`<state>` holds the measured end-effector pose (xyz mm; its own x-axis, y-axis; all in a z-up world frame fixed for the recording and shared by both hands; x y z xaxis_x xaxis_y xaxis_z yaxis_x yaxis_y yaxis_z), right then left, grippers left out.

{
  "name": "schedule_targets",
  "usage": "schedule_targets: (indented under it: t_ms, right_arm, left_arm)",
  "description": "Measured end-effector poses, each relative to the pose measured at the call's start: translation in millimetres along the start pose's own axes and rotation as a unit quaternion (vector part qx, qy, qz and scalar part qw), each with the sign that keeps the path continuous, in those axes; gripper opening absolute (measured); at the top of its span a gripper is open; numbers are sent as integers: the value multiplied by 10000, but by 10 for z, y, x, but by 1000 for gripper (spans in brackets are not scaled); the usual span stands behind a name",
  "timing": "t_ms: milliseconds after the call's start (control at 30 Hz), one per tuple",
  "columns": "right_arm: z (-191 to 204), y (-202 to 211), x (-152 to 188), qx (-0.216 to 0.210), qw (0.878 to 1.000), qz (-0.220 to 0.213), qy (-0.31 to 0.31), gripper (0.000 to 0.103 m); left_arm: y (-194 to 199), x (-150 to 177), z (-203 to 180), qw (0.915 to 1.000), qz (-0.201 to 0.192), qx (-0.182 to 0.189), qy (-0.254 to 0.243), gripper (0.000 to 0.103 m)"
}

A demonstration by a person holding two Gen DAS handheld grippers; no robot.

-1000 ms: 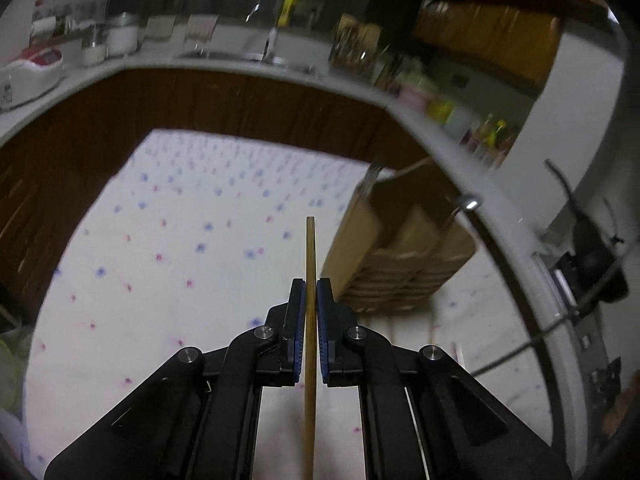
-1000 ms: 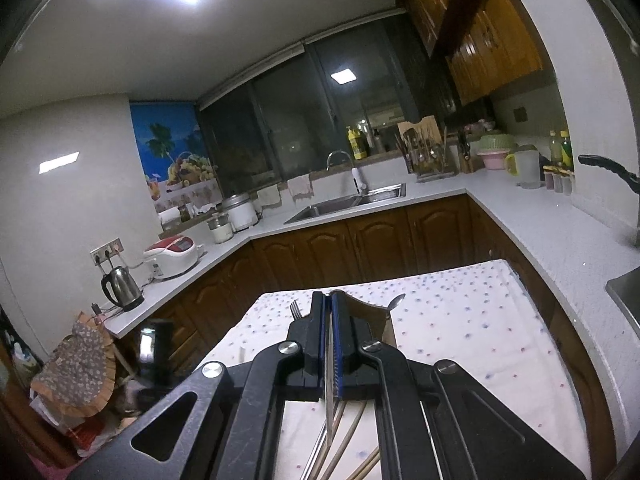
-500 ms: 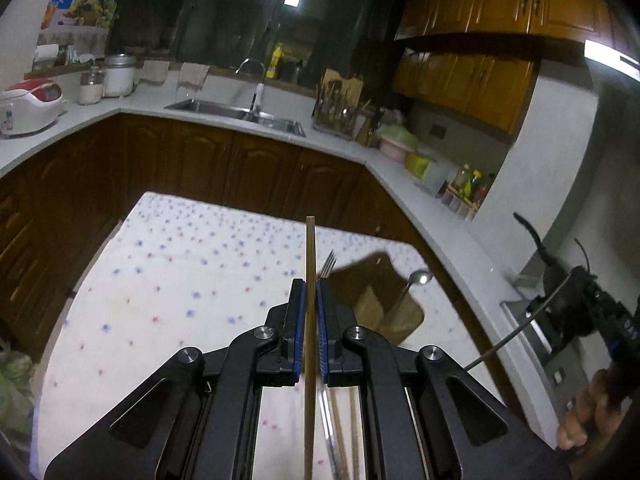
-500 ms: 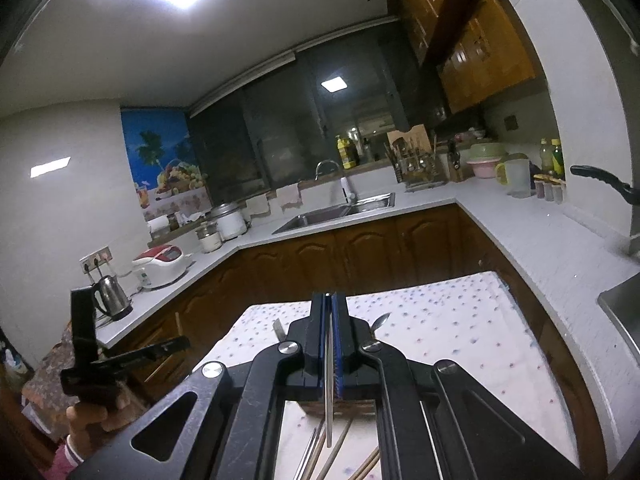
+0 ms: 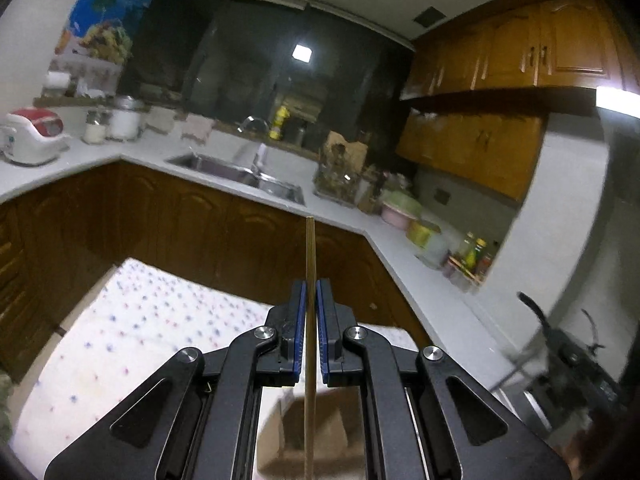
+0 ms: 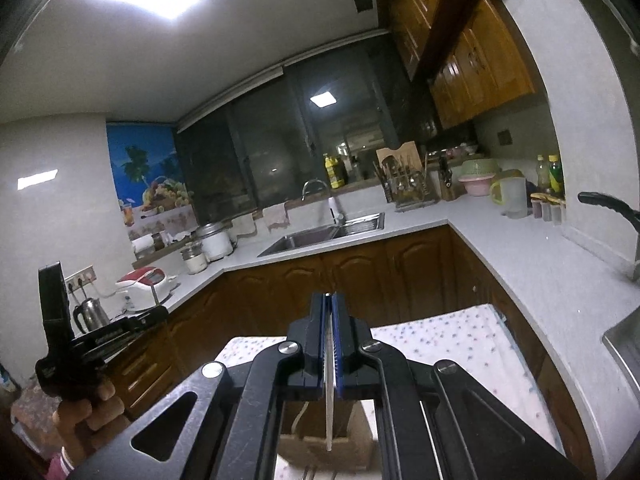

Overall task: Organize utensils
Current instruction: 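Lower both chopsticks into the caddy slots and open both tools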

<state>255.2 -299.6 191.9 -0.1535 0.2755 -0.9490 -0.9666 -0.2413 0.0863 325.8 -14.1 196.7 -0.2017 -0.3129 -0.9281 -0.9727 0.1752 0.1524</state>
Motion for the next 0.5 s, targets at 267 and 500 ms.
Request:
schedule_targets:
  t_ms: [267, 500]
  right_arm:
    - [-164, -390, 204, 153, 9996, 174, -144, 3]
    - [-275, -552, 551, 240, 9982, 486, -238, 3]
  left_arm:
    - [-455, 360, 139, 9993, 13, -350, 94, 5]
    - [-397, 618, 213, 9990, -3, -398, -181, 6]
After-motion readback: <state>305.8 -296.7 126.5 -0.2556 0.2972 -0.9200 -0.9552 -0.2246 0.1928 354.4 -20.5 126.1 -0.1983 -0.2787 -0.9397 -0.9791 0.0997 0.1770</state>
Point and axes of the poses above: each gripper's, at about its wrist camera, not at the fingertips, and y roughly against the way its jaws point, z to its left, x to its underside, the point moved 5 cm from there along -y, roughly the way its jaws point, and after that the axes turned 9 degrees about -z, right-handed, at the moved point
